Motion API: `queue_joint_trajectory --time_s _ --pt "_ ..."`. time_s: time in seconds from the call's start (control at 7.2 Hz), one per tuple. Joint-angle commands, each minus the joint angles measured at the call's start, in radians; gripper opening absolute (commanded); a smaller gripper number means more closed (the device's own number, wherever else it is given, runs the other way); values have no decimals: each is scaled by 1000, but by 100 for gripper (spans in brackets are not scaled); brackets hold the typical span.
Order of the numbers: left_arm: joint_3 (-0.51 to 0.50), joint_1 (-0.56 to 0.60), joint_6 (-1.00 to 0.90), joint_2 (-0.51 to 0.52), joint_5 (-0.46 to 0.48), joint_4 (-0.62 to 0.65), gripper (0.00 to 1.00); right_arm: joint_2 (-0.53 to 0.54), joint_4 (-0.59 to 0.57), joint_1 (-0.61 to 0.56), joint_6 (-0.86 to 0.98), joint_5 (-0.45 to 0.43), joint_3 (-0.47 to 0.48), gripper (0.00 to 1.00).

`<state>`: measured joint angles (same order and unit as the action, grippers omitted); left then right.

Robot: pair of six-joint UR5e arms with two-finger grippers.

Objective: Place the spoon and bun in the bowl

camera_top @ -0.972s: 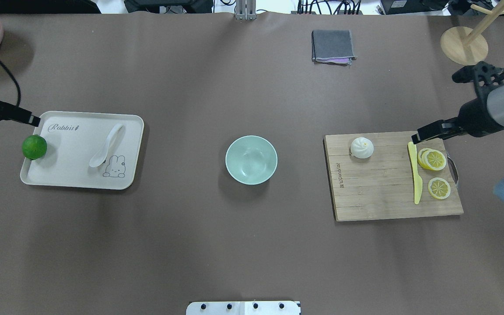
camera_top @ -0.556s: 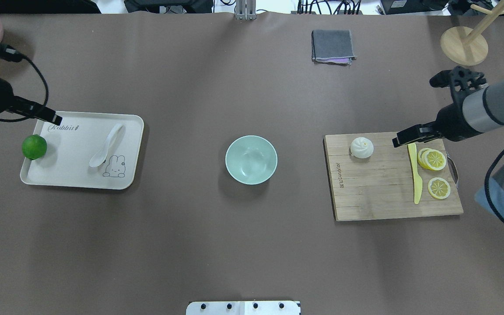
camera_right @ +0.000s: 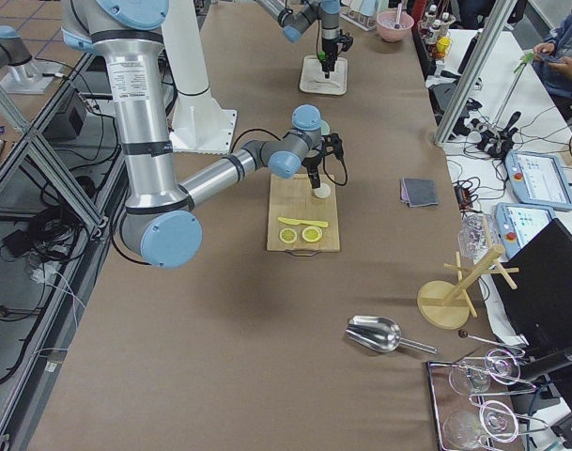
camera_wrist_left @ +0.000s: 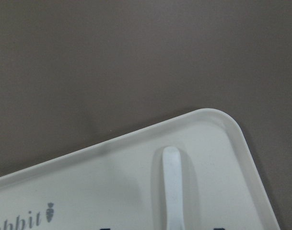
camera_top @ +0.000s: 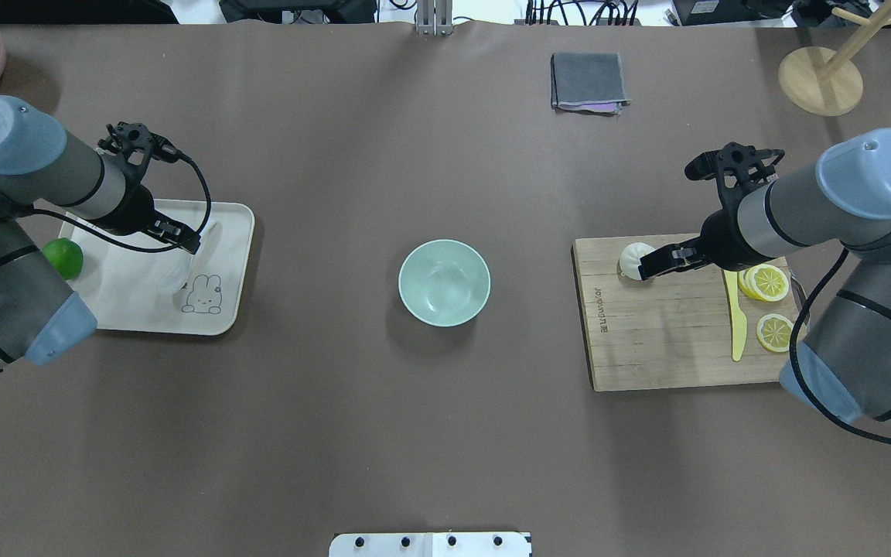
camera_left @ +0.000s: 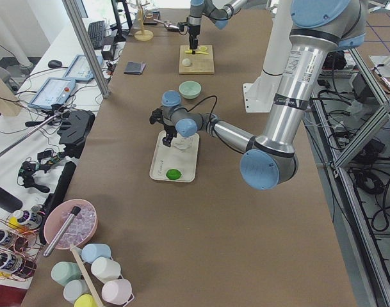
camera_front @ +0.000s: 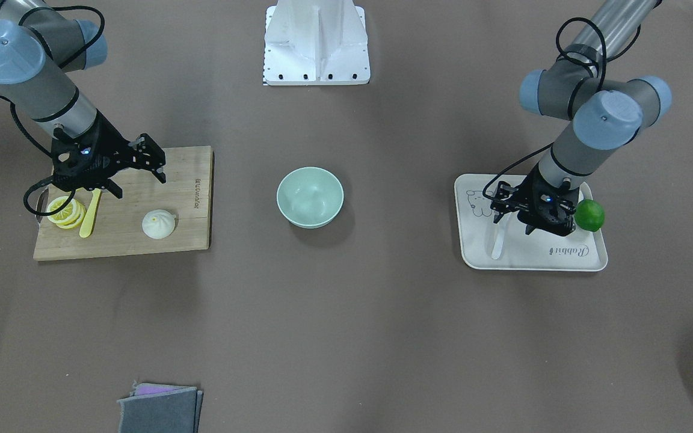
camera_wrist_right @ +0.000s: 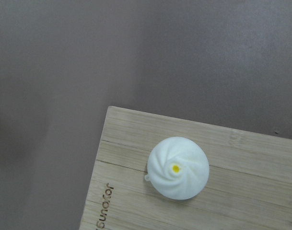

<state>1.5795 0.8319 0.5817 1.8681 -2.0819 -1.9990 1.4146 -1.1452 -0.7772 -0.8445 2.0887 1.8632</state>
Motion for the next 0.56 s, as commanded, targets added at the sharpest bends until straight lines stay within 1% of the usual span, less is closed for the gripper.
queue_joint_trajectory --time_s 0.0,0.14,0.42 --pt "-18 -27 3 3 6 0 68 -3 -7 3 -1 -4 2 90" --pt "-21 -27 3 3 5 0 67 -3 -7 3 -1 -4 2 90" --pt "-24 -31 3 5 5 0 58 -2 -7 1 -1 -25 5 90"
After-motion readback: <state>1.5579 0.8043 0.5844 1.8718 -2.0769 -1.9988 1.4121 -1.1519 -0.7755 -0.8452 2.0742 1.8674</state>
